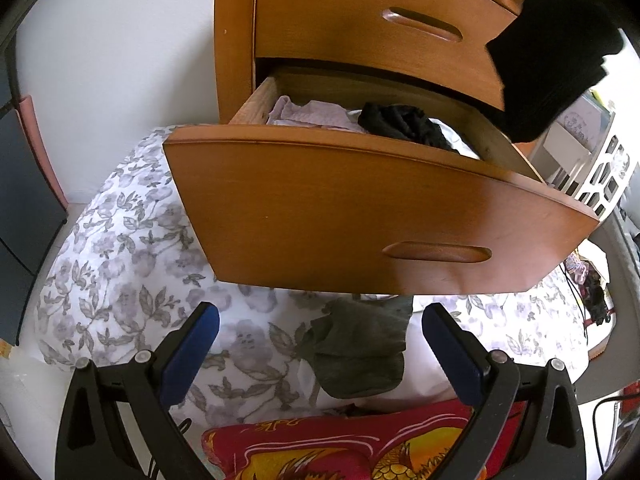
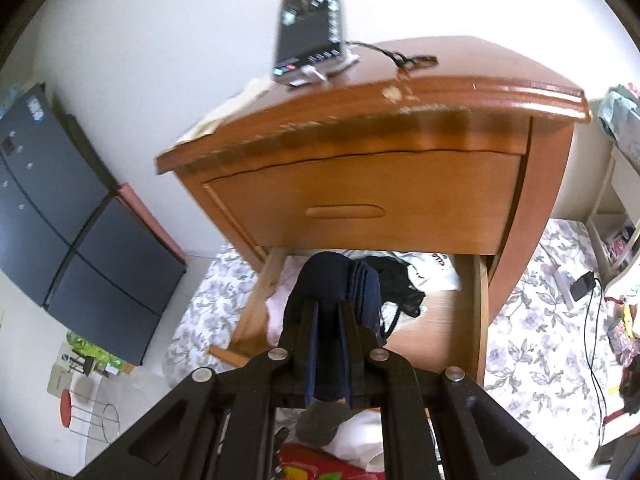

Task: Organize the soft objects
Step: 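Lift the navy cap up out of the drawer with the right tool, then carry the navy cap down toward the bed with the right tool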

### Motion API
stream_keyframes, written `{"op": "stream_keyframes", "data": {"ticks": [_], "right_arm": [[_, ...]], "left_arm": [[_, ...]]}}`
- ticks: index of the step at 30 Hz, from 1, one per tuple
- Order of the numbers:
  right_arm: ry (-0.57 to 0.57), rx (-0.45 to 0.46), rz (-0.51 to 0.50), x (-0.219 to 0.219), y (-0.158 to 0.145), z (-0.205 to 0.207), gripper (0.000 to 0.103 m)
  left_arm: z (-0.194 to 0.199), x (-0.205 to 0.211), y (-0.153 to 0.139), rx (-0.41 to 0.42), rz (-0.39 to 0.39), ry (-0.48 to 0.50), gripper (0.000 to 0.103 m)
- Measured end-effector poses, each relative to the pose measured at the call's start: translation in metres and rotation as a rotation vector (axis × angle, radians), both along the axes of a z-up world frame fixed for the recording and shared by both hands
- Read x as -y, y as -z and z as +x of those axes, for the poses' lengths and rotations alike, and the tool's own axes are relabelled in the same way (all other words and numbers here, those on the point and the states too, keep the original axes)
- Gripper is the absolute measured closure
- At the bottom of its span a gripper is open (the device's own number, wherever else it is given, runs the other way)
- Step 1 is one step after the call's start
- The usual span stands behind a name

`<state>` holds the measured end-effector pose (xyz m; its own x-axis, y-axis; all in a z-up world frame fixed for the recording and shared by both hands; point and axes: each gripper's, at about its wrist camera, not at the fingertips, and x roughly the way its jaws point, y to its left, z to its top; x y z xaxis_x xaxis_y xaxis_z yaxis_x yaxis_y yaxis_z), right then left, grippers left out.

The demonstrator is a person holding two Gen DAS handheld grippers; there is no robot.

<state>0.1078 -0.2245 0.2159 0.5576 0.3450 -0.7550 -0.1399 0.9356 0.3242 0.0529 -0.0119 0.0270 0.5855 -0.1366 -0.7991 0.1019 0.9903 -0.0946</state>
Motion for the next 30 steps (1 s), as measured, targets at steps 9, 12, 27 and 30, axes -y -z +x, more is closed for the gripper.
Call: {"op": "stream_keyframes", "data": {"ticks": [9,12,27,30], "right_arm": [[-0.06,0.012,0.012,-0.006,-0.016,-0.043,0.093],[-0.068,0.008,0.015,-0.005,-0.013,-0.054,0.093],[-0.051,-0.075,0.02,0.012,0.032,-0.09,0.093],[-0.044,-0.105,0.021,0.015,0.045,-0.09,0.093]], "left_arm": [[-0.002,0.001,-0.002,0.011,0.025,-0.01,0.002],[-0.002,0.002,-0.002,0.012,0.034,-0.013,0.002],[-0.006,0.005,-0.006,0.034,0.082,-0.029,0.002],[-0.006,0.005,-0.006,0.034,0.083,-0.03,0.002]]}}
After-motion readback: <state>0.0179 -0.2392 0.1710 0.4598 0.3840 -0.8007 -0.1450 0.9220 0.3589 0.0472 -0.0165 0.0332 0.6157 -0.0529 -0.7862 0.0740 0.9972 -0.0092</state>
